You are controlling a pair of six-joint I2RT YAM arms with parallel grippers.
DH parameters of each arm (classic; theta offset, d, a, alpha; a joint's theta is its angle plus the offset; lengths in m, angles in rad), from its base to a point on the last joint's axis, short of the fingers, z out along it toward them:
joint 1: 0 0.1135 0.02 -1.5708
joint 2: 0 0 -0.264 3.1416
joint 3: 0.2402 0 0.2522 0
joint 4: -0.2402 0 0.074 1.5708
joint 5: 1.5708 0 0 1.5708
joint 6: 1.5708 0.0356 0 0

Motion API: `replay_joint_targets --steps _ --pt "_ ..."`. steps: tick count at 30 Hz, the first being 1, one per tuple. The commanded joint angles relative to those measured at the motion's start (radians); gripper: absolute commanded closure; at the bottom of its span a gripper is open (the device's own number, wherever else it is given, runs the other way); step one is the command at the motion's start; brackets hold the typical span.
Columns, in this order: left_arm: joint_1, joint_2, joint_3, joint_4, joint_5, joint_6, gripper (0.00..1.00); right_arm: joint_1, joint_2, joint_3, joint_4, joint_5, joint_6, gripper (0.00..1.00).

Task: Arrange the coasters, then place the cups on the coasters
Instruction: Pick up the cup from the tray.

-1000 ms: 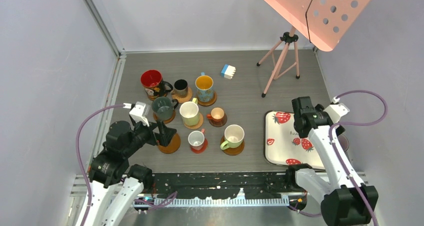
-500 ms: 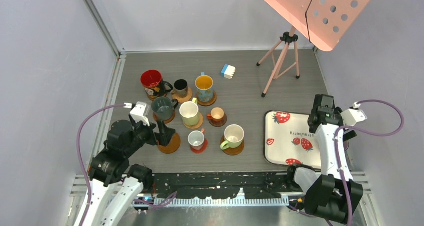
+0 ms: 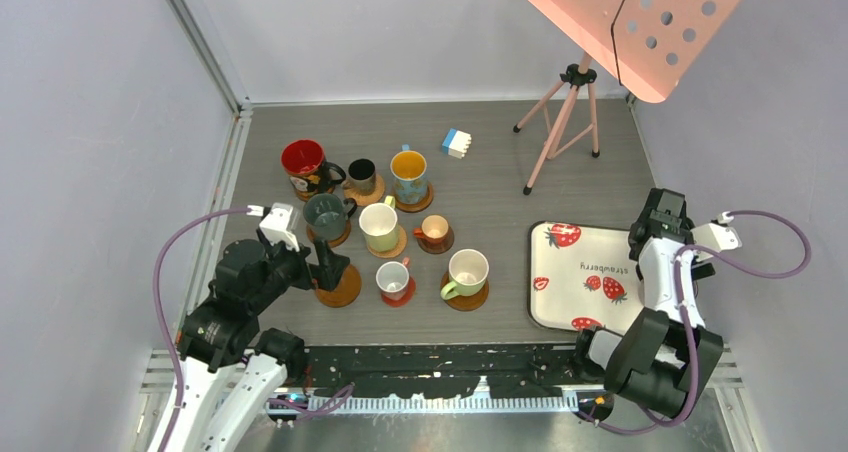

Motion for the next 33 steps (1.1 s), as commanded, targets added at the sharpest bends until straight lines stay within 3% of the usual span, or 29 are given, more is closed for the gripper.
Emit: replay_joint_targets --steps 1,10,19,27,33 --pt "-0.003 0.014 0.041 0.008 -0.011 0.012 0.01 -0.011 0.026 -0.009 0.088 -0.015 0.042 0.28" --pt "-0.003 0.016 0.04 0.008 -0.017 0.012 0.01 -0.016 0.103 -0.009 0.095 -0.027 0.075 0.46" --pt "-0.003 0.006 0.041 0.007 -0.024 0.015 0.01 -0.016 0.109 0.007 0.112 0.018 0.002 0.73" --pt "-0.003 -0.003 0.04 0.008 -0.019 0.016 0.01 -0.017 0.133 0.008 0.113 0.013 0.004 0.78" --pt "-0.003 -0.017 0.038 0.012 -0.021 0.018 0.01 -0.016 0.091 0.029 0.103 0.016 -0.041 0.94"
